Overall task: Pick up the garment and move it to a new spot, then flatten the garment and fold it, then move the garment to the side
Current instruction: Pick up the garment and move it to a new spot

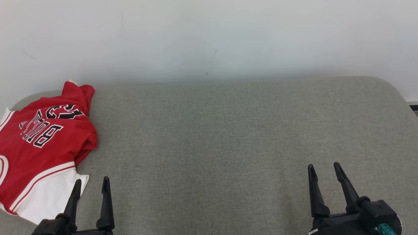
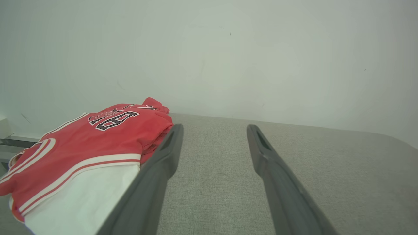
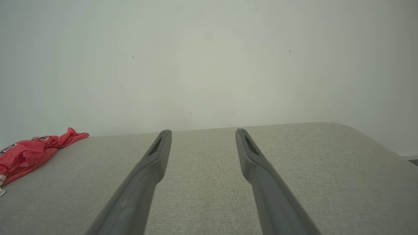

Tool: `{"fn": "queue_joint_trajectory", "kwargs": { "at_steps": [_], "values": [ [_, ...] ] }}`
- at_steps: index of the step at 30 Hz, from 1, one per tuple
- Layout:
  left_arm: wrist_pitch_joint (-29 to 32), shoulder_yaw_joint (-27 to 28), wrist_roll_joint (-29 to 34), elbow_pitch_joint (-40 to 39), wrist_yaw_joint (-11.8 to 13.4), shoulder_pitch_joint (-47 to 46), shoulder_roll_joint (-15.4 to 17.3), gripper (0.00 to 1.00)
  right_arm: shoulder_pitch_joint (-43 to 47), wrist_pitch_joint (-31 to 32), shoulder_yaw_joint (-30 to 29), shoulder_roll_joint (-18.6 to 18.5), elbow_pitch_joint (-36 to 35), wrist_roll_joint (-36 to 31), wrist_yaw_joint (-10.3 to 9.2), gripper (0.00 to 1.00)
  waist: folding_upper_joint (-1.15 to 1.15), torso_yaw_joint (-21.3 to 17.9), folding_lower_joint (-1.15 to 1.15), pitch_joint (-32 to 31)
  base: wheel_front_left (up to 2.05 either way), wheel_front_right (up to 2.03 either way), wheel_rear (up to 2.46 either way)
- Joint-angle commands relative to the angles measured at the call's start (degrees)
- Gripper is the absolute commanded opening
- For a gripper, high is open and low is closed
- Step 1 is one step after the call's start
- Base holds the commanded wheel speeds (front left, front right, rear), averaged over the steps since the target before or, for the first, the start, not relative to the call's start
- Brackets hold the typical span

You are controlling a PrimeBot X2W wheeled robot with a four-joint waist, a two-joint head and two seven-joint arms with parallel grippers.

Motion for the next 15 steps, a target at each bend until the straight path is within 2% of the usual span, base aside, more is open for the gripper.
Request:
{"fn": "queue_joint_trajectory", "kwargs": {
  "at_steps": [1, 15],
  "values": [
    [-0.2, 0.0, -0.1, 0.2, 0.2, 0.1, 0.3, 1.0, -0.1, -0.3, 0.0, -0.1, 0.1, 0.4, -0.12, 1.0, 0.0, 0.0, 0.0, 0.0, 0.0, 0.0, 0.0],
    [-0.1, -0.2, -0.6, 0.7, 0.6, 0.0, 0.5, 1.0, 0.0, -0.3, 0.1, -0.1, 0.3, 0.4, -0.12, 1.0, 0.0, 0.4, 0.0, -0.2, 0.0, 0.0, 0.0]
  ]
}}
